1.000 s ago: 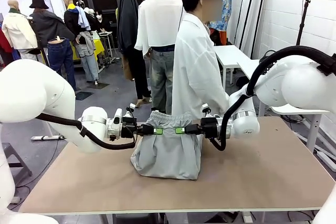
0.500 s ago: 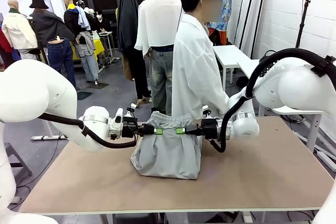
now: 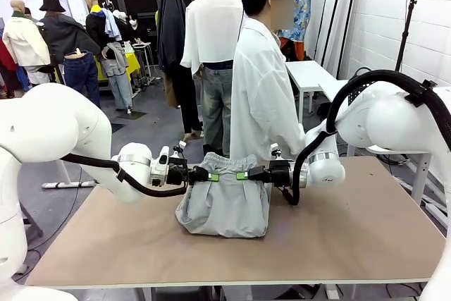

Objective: Fold the training pants.
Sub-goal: Fold the Training pants in half.

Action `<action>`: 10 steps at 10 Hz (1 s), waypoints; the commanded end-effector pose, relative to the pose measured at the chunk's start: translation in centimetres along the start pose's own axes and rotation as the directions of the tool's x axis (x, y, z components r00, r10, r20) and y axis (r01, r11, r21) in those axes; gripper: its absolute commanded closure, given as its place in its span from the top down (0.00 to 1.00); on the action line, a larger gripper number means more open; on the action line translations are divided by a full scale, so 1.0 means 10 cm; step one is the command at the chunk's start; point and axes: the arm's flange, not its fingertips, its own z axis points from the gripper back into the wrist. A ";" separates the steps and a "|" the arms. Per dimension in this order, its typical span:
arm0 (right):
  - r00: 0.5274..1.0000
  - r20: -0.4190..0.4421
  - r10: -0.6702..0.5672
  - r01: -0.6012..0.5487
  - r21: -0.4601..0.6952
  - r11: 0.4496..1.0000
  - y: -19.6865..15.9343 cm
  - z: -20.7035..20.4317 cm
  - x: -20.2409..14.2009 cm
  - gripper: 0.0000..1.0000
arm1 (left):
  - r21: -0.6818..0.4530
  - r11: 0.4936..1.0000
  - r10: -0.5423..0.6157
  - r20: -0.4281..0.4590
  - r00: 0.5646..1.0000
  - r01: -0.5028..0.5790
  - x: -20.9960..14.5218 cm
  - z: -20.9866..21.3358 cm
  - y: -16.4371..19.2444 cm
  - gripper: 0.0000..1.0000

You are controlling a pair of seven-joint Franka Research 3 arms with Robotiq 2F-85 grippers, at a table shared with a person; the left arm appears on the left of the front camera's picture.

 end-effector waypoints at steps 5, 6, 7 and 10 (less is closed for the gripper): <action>0.992 0.051 -0.119 0.124 -0.102 0.987 -0.27 0.17 0.07 0.00 | 0.067 0.993 0.096 -0.022 0.995 -0.094 0.07 0.16 0.21 0.00; 0.990 0.042 -0.135 0.140 -0.123 0.983 -0.30 0.17 0.06 0.00 | 0.072 0.991 0.116 -0.014 0.993 -0.114 0.06 0.18 0.23 0.00; 0.989 0.039 -0.143 0.147 -0.118 0.982 -0.32 0.16 0.06 0.00 | 0.070 0.991 0.117 -0.012 0.993 -0.116 0.05 0.19 0.24 0.00; 0.986 0.044 -0.164 0.168 -0.124 0.978 -0.32 0.15 0.06 0.13 | 0.066 0.990 0.124 0.005 0.992 -0.124 0.04 0.20 0.25 0.20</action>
